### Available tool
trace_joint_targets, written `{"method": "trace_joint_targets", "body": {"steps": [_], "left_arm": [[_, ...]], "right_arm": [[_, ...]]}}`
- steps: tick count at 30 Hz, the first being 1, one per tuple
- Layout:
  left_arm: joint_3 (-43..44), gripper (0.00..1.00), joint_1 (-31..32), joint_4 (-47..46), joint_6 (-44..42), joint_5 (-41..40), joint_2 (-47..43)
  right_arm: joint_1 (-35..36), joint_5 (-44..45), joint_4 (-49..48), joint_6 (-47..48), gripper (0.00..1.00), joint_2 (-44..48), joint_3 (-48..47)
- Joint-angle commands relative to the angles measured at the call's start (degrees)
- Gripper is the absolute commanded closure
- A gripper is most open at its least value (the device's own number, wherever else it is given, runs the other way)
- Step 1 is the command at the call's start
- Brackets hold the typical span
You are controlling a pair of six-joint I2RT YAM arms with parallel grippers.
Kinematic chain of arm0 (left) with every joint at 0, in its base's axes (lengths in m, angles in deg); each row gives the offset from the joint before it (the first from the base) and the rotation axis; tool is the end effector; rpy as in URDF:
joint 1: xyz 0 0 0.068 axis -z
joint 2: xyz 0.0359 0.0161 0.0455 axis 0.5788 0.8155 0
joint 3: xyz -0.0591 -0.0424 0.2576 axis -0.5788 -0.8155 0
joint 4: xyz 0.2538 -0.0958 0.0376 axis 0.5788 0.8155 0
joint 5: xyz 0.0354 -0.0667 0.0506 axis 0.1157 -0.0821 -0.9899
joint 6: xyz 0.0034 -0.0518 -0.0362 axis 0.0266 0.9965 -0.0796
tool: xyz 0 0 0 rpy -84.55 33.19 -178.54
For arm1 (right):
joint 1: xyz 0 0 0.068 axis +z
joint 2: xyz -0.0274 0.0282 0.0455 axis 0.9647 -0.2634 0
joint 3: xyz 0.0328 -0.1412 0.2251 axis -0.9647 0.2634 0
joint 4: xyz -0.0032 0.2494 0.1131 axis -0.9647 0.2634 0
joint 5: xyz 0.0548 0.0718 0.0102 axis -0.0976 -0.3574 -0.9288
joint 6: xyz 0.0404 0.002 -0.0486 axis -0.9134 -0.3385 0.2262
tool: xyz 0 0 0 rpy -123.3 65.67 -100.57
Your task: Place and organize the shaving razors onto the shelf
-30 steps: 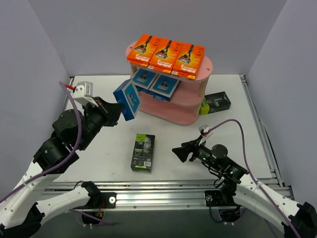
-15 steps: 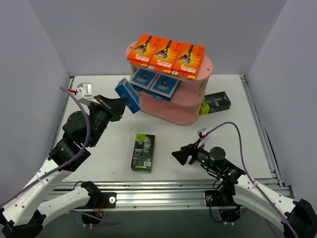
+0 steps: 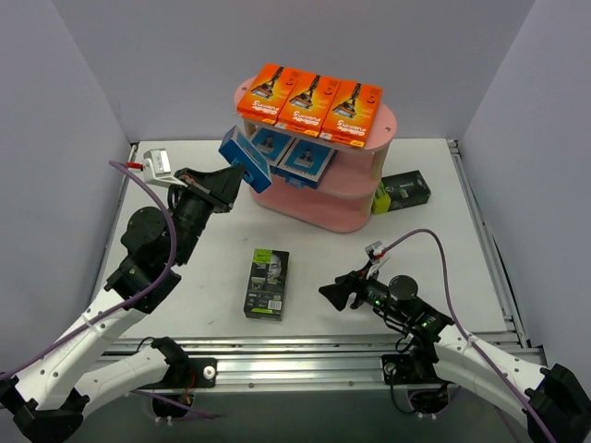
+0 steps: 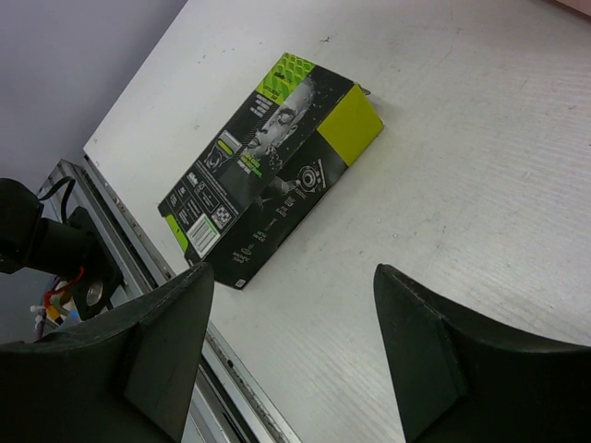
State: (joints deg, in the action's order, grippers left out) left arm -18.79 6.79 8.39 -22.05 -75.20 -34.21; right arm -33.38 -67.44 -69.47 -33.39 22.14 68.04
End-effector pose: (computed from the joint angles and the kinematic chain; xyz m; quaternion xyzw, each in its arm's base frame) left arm 0.1696 -0.1318 0.4507 -0.1293 0.5997 -0.4458 0.6518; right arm 0.1312 0.1322 0.1843 -0.1606 0.6774 0.4904 0.5243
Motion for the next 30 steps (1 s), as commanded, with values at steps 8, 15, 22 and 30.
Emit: {"method": "trace_joint_targets", "body": {"steps": [8, 15, 22, 30], "left_arm": [[-2.7, 0.98, -0.8, -16.9, 1.0, 3.0, 2.5], [-5.2, 0.98, -1.2, -21.9, 2.7, 1.9, 3.4], [-6.9, 0.98, -1.7, -26.9, 4.6, 2.2, 5.4], [-9.9, 0.98, -2.2, -32.3, 6.5, 1.9, 6.8]], "right_arm": [[0.4, -1.7, -5.6, 0.1, 0.34, -0.5, 0.9], [0.4, -2.8, -7.5, 0.2, 0.34, -2.0, 1.1], [0.4, -3.6, -8.3, 0.2, 0.34, -2.7, 1.2], [0.4, -4.1, -9.4, 0.2, 0.34, -3.1, 1.5]]}}
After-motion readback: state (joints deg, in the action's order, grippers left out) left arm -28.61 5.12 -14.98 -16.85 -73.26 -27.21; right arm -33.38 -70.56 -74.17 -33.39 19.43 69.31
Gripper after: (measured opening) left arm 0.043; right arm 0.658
